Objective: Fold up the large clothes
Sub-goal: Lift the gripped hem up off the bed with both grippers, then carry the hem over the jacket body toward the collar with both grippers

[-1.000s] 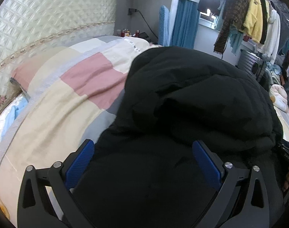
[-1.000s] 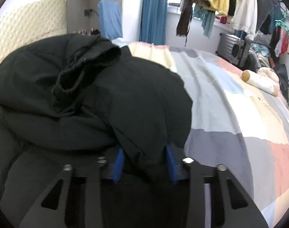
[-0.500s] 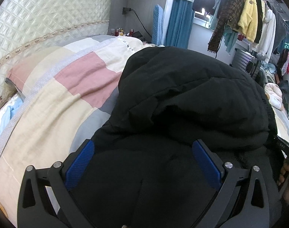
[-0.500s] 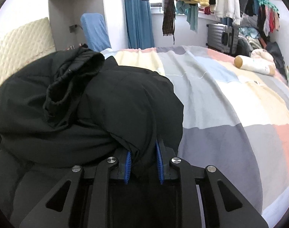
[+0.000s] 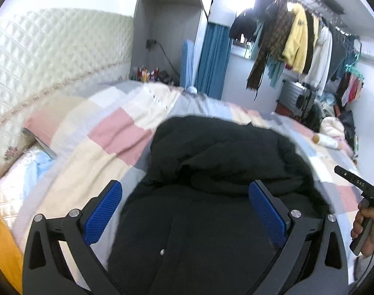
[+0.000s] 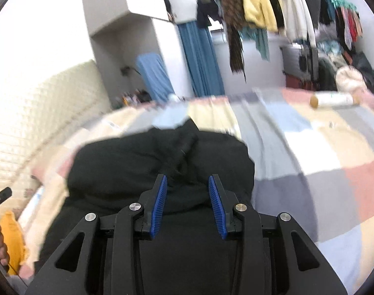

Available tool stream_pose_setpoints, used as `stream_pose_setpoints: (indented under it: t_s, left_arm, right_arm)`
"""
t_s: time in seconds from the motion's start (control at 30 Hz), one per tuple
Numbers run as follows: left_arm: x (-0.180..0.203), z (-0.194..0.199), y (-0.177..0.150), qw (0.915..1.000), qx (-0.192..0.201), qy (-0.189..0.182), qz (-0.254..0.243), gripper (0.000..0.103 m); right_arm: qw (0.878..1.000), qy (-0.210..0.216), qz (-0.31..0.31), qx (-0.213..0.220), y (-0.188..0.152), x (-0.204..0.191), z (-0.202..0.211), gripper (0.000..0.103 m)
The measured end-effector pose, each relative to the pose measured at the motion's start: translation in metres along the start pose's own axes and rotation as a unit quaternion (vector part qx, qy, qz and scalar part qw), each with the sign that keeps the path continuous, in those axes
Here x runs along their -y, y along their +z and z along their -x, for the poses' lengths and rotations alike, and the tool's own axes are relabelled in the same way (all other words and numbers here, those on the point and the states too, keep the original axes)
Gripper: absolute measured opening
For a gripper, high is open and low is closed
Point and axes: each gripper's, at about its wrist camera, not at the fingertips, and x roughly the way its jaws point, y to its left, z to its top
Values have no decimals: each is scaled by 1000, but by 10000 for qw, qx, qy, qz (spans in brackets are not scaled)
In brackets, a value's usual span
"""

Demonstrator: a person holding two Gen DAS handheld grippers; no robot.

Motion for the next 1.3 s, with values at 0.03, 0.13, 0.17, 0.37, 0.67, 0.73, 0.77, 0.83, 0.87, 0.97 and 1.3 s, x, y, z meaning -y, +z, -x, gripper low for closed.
stream_pose_setpoints:
  t_s: [0.03,0.13,0.17,0.37,0.67,0.73,0.77,0.83,0.87,0.97,1.3]
  left_arm:
    - [-1,13,4,10000,57,4,-3,102]
    - [-6,60,17,9997,259,4,22,102]
    - [-8,78,22,9994,341,-23,42,102]
    - [-31,173,49,9980,600,-92,154,102]
    - [-111,234,70,9993,136,8,349,102]
    - [-125,223,57,9991,-107,-47,413,102]
    - [-133,212,47,9983,-264,-176,489,102]
    - [-146,191,24,9940,-556,-524,778,102]
    - [-151,177,8,9903,-708,-735,941,102]
    - [-159,133,-37,9773,-1135,-1201,1325,102]
    - [-171,23,-162,9238,-2245,-1977,2391,92]
  right_arm:
    - [10000,-27,46,73,4,-7,16,34]
    - [9997,12,110,234,18,-23,65,34]
    - [9994,33,148,318,24,-28,83,34]
    - [9982,168,277,507,47,-38,168,34]
    - [9992,221,254,217,37,3,235,35]
    - [9997,222,69,44,19,21,232,35]
    - [9996,265,-16,-48,9,27,231,35]
    - [9979,453,-315,-346,-19,46,215,36]
    - [9965,516,-435,-492,-33,53,207,36]
    - [9928,507,-665,-859,-73,70,188,36]
    - [9647,788,-1693,-1859,-189,122,115,59]
